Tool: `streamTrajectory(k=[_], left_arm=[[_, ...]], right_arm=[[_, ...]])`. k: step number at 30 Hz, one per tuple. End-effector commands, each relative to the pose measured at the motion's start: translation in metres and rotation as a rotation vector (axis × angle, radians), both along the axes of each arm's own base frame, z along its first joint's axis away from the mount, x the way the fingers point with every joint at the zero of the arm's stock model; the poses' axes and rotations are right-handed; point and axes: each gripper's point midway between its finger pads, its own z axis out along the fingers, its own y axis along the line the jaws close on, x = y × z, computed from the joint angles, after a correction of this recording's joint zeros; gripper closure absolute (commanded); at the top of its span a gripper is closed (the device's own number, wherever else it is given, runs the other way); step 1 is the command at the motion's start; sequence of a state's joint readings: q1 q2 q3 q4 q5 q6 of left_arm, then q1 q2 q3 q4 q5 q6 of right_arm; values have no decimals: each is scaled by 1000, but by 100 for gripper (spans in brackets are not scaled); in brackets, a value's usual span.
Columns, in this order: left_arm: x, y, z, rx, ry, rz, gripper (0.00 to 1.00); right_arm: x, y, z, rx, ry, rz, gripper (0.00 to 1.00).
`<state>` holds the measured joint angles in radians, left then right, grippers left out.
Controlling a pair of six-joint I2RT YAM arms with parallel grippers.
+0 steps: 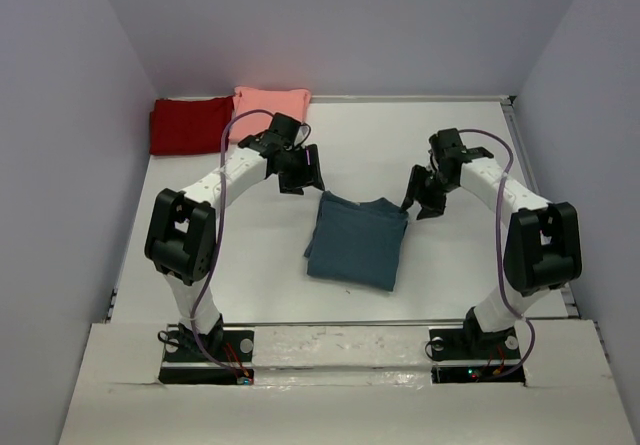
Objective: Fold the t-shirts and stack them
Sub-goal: Fold the long partially folded tshirt into a neat square, then smooth out wrinkles on the folded tshirt
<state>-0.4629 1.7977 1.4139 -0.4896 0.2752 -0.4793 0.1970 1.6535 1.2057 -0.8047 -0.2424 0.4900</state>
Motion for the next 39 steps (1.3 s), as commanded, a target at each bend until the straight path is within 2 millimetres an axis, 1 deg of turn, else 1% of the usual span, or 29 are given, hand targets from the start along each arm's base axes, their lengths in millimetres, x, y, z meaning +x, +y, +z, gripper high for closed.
streamTrajectory(k=[1,2,4,5,6,7,8,9,10,11,12,13,15,17,18,21,23,25,27,30,31,33,35,36,37,39], left_arm=[[7,-6,38,-54,-82,-36,31],[3,-10,40,-74,-75,-53,31],[-1,-14,41,-105,-64,-75,32],[-3,-16,42,-121,-57,-85,34],[-10,-21,40,-149,-34,-110,36],[-14,-25,40,-170,-21,-125,40],[-16,-29,38,-190,-16,-143,64],[-23,-35,38,-226,3,-171,79],[-26,-39,37,-247,13,-185,93],[-30,-44,33,-262,34,-196,100],[-37,-48,30,-285,60,-218,100],[-40,-55,31,-310,59,-234,100],[-44,-61,31,-337,66,-255,100],[-50,-68,31,-384,76,-282,100],[-51,-71,31,-405,88,-283,100],[-58,-80,30,-458,110,-323,100],[-58,-84,27,-467,116,-336,100],[-62,-89,27,-496,134,-362,100],[-65,-96,22,-514,153,-381,100],[-71,-100,12,-515,182,-394,100],[-71,-101,9,-511,187,-391,100],[-72,-102,1,-501,201,-386,100],[-72,-100,-9,-479,215,-371,100],[-69,-97,-17,-442,206,-351,100],[-72,-92,-29,-398,238,-336,100],[-70,-86,-40,-348,236,-331,100]], right_arm=[[5,0,32,19,-85,1,44],[-1,6,35,60,-72,6,48],[-9,12,38,102,-56,-4,64],[-11,14,39,121,-55,-5,81],[-14,20,45,160,-63,5,100],[-16,22,47,176,-64,5,100],[-20,23,45,189,-51,0,100],[-21,29,50,229,-60,8,100],[-23,33,51,255,-57,13,100],[-28,36,46,278,-38,15,100],[-33,43,48,334,-26,29,100],[-35,51,44,372,-31,38,100],[-37,57,43,419,-22,42,100],[-35,59,37,435,-18,32,100],[-38,62,33,437,-6,37,100],[-31,64,27,445,-4,35,100],[-26,65,20,441,3,38,100],[-24,70,19,444,6,53,100],[-21,71,17,446,7,52,100],[-19,78,8,443,29,70,100],[-18,78,10,444,22,72,100],[-15,80,5,428,23,78,100],[-14,82,3,416,23,88,100],[-12,81,1,405,19,85,100],[-12,80,-2,394,23,86,100],[-11,79,-3,386,24,89,100]])
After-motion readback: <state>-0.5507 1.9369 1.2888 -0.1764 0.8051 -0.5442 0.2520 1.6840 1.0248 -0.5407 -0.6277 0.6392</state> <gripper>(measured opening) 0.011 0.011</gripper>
